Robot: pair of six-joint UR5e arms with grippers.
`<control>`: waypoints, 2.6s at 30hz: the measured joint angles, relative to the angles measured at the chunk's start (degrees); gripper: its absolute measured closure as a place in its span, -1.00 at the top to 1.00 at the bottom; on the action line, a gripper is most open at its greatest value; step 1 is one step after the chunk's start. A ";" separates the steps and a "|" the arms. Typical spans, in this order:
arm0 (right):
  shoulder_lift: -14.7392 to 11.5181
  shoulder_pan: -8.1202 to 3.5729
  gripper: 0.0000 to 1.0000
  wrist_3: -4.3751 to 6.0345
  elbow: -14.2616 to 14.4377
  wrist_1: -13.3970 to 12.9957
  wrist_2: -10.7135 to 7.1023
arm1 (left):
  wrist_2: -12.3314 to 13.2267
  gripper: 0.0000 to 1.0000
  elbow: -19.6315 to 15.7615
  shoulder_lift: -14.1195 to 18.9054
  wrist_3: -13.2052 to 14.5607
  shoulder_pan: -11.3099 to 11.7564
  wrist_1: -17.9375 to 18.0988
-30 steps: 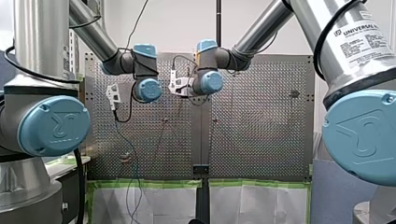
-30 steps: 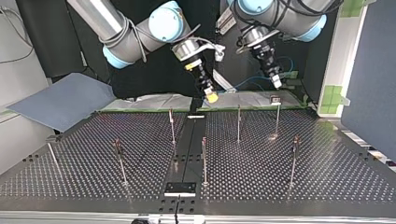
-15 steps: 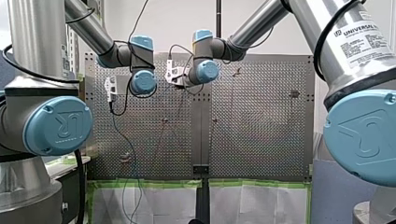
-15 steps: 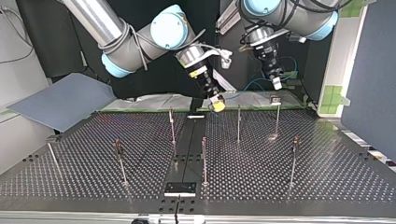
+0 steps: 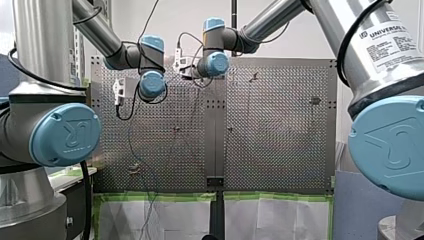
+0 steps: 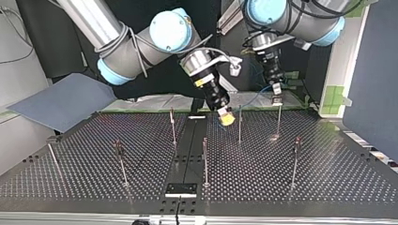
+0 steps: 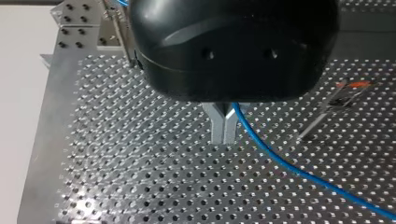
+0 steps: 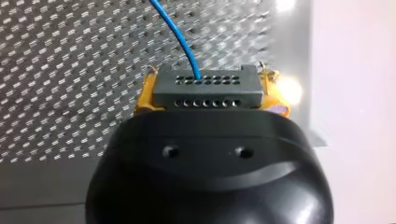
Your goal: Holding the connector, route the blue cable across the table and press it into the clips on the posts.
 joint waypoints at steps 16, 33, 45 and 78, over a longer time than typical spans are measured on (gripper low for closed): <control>3.06 0.56 -1.00 0.98 -4.96 0.44 0.57 | 8.09 -1.00 2.07 4.87 -7.19 8.02 -1.29; 5.09 1.30 -1.00 3.68 -10.45 2.06 -0.40 | 17.01 -1.00 4.44 3.21 -8.51 16.94 -0.17; 7.16 1.36 -1.00 4.13 -11.89 2.89 -0.58 | 23.62 -1.00 6.46 1.43 -9.63 20.95 1.97; 10.59 0.74 -1.00 5.87 -18.03 4.24 -1.66 | 30.33 -1.00 9.85 -3.77 -12.91 25.34 8.24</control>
